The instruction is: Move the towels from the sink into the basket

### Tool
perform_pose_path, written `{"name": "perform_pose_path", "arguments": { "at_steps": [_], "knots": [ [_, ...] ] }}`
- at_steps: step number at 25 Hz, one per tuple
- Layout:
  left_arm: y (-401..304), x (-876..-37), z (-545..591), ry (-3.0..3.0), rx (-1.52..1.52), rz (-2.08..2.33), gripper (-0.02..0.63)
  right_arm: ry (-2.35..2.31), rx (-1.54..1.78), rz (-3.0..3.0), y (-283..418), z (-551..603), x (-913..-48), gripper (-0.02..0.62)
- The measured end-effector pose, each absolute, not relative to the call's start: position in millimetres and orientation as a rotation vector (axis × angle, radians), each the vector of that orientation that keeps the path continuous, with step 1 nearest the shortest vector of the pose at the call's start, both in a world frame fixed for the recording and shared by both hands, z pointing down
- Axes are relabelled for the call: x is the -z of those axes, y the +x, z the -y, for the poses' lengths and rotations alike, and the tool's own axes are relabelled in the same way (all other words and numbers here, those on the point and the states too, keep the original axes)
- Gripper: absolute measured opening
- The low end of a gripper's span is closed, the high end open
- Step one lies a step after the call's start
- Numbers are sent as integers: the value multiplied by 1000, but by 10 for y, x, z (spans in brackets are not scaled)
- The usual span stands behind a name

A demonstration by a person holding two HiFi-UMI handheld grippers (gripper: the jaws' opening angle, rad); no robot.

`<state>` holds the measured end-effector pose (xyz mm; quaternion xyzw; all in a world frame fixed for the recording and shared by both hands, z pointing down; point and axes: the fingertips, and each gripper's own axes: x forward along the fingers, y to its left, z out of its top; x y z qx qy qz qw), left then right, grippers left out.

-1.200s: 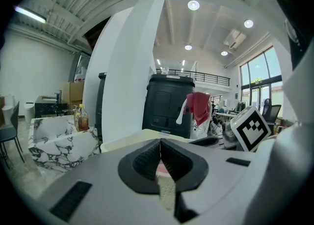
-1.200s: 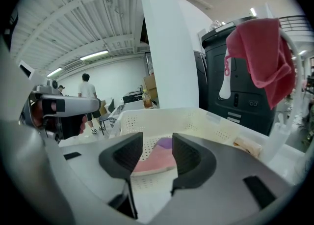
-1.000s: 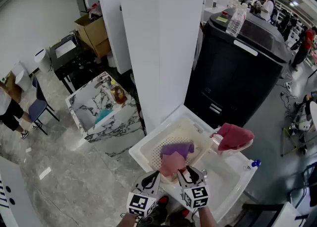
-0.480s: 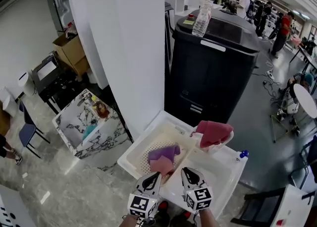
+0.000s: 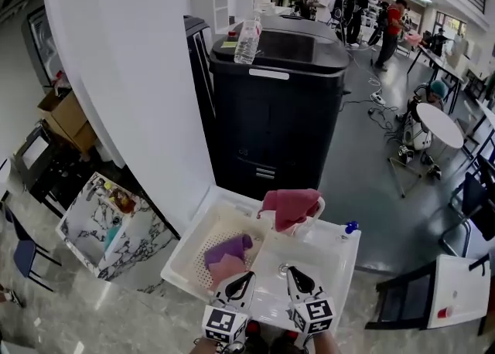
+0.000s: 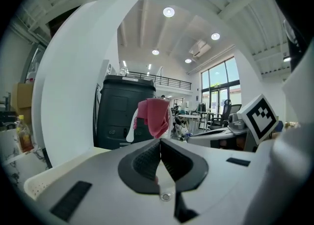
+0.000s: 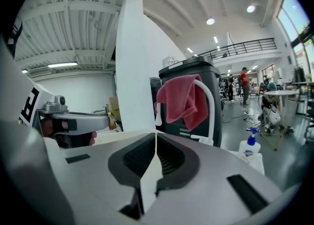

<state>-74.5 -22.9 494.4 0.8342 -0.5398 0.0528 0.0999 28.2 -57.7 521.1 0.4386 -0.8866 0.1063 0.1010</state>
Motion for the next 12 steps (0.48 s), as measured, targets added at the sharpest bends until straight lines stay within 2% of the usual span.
{"name": "perform_pose_path", "arguments": {
  "at_steps": [12],
  "knots": [
    [-533, -4875, 460, 2533, -170, 1495, 8, 1471, -335, 2576, 670, 579, -5111, 35]
  ]
}}
